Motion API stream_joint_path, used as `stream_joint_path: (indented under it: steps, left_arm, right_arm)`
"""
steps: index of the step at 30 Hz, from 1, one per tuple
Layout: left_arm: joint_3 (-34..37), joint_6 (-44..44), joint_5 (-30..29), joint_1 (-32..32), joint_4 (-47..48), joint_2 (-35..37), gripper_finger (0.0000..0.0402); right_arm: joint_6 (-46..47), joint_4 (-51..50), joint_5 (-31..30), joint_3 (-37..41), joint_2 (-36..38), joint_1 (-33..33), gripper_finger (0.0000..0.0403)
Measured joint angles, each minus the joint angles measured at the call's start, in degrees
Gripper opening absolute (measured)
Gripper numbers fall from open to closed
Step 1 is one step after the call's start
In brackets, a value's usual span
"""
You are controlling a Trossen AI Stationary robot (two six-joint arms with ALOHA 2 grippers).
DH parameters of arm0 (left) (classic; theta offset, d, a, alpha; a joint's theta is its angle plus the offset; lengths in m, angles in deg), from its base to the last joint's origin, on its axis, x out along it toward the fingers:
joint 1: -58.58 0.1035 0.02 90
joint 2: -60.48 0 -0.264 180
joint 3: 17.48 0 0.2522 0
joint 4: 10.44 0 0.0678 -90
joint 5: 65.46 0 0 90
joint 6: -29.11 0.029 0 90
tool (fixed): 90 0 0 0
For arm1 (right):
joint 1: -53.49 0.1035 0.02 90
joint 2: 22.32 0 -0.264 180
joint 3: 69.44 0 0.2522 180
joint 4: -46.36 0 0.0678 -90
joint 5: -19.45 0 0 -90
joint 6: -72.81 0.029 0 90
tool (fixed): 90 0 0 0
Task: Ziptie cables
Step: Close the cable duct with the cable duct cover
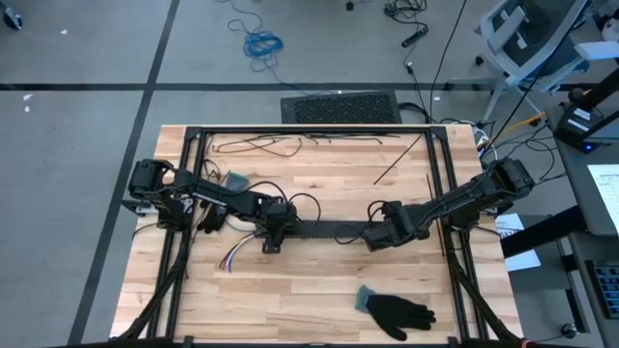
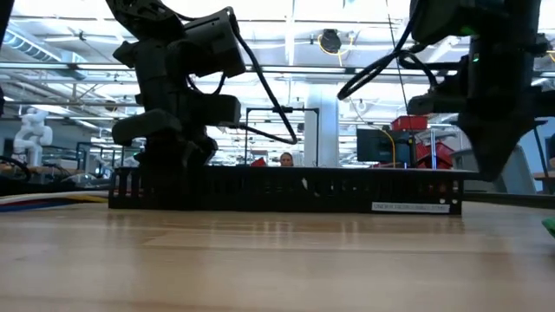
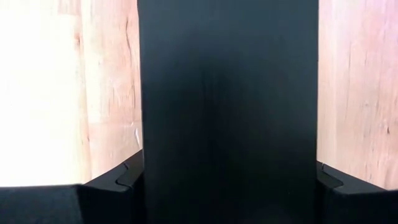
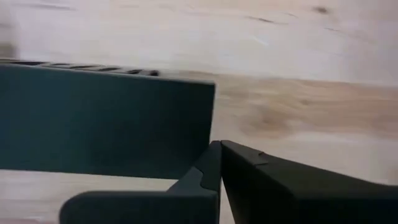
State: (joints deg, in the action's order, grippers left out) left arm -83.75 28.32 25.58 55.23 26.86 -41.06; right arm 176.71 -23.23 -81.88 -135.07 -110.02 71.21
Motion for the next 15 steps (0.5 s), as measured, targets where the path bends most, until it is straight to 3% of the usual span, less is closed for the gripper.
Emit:
stream_joint_path:
  steps: [3, 9, 13, 15]
  left_arm:
    - [0.0, 0.4, -0.2, 0.0, -1.1, 0.0, 0.0248]
    - [-0.1, -0.1, -0.5, -0.1, -1.8, 0.0, 0.0248]
    - [-0.1, -0.3, -0.7, -0.1, -1.6, 0.0, 0.0248]
    - [-0.1, -0.6, -0.8, -0.1, -0.9, 0.0, 0.0248]
  right_arm:
    - [1.3, -5.6, 4.0, -0.5, 0.1, 1.1, 0.0000]
    - [4.0, -10.7, 6.0, -0.3, 0.4, 2.9, 0.0000]
    - [7.6, -3.9, -2.0, -0.2, 0.4, 3.0, 0.0000]
    - [4.6, -0.3, -4.8, 0.3, 0.4, 3.0, 0.0000]
